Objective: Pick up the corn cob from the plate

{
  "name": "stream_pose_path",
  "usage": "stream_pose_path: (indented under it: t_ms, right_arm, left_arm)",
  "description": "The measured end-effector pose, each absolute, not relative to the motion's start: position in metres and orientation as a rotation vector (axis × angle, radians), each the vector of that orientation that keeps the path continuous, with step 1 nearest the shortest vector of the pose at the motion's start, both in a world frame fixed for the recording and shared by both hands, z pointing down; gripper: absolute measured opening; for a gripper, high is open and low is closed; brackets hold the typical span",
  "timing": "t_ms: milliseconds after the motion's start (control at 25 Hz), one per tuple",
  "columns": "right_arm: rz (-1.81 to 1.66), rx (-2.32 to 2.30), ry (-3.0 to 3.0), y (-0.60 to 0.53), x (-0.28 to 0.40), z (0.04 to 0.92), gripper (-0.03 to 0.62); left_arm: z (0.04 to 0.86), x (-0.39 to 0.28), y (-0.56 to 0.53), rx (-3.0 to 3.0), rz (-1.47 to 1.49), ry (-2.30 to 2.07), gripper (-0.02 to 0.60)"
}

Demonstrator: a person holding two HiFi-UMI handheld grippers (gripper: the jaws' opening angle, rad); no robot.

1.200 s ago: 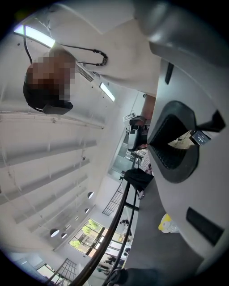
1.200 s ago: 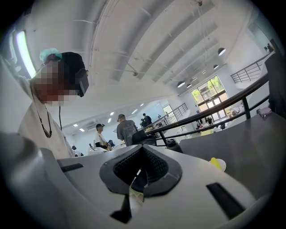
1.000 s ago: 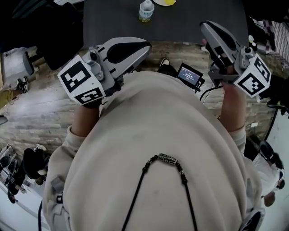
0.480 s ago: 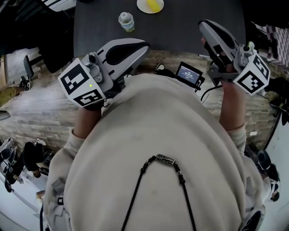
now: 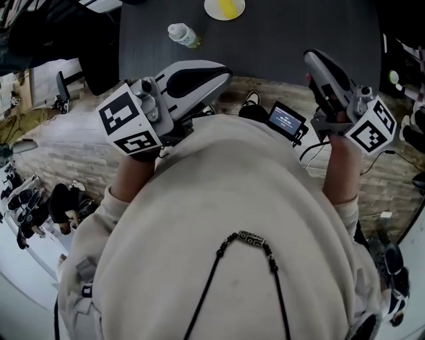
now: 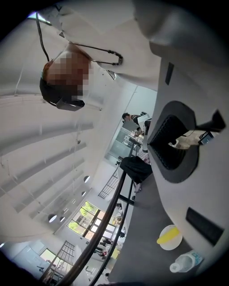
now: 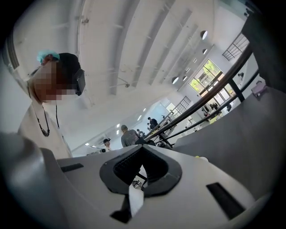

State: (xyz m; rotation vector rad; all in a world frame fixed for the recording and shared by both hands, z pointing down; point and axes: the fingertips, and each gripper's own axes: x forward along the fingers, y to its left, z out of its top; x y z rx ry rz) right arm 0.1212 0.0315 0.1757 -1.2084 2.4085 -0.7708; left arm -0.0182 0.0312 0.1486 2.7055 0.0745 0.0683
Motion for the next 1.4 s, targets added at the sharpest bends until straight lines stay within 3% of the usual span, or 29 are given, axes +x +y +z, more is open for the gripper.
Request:
stream_pose_path:
  t_ms: [280,720,1400]
  right_arm:
    - [-0.935,-1.237,2.283,0.011,0.179,0.281,0.015]
    - [-0.87,-1.36,2.232,0.0,0.206,0.262,0.015]
    - [-0.697,-1.523,2.341,0.007,0.17,0.23,0.015]
  left_arm:
    - [0.231,0.016,0.014,2.612,0.198,0.043,0.003]
    - [0.22,0.045,-0.015,2.642,0.175,0.165,0.003]
    - [0.223,0.038,-0.017,2.684,-0.002,0.369,0.003]
